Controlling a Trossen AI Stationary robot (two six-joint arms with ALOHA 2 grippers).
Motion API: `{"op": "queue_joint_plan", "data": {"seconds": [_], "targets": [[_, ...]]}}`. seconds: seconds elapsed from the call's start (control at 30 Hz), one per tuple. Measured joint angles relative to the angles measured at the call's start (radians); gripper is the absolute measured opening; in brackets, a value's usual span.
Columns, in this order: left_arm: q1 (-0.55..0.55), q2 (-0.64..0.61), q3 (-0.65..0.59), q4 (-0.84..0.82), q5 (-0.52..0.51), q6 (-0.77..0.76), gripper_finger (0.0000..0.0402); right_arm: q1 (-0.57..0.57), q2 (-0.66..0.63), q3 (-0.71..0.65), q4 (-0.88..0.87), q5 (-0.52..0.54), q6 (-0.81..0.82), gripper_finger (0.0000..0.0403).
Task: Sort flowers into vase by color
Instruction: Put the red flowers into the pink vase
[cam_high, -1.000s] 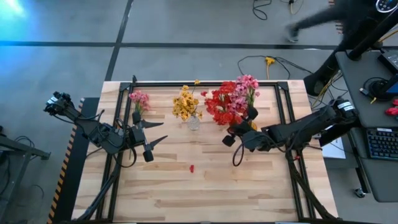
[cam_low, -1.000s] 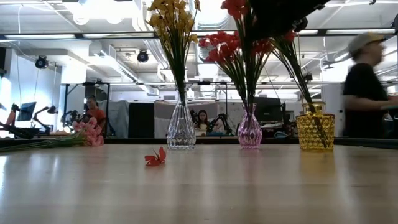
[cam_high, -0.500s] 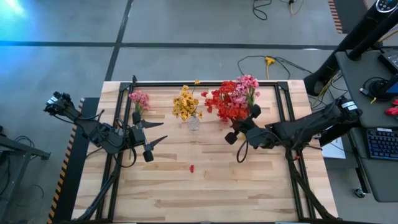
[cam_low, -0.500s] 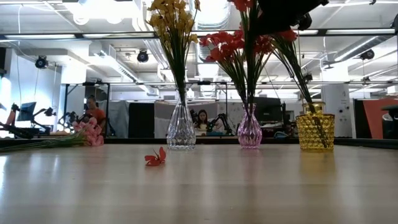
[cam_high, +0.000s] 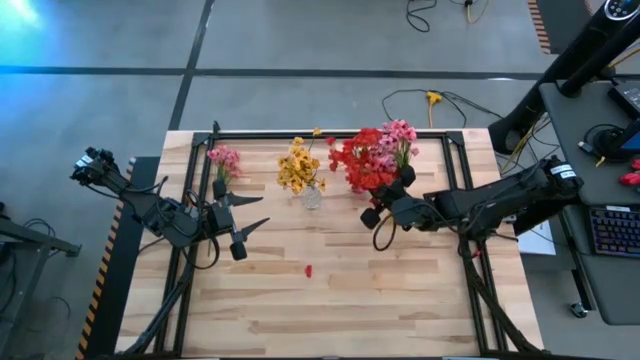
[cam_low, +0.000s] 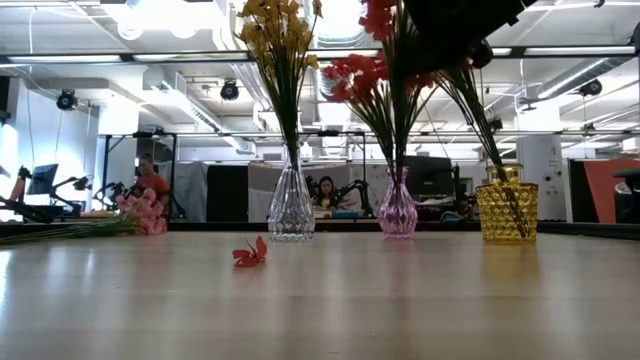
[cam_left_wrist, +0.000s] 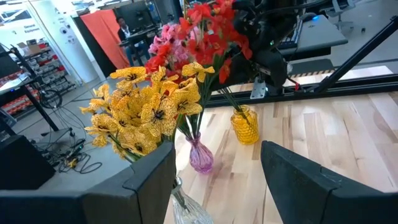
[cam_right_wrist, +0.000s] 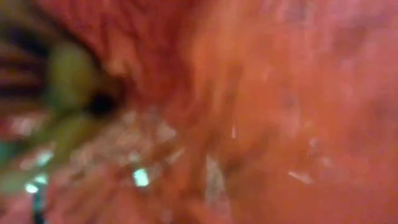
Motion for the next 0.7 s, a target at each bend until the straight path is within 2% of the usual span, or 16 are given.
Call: {"op": "queue_joint_plan", "data": {"seconds": [0.7], "targets": [[0.0, 0.0, 0.0, 0.0, 0.0, 0.0, 0.022, -0.007, -0.002, 0.0, -0.004, 0.004, 0.04, 0.0036]]}}
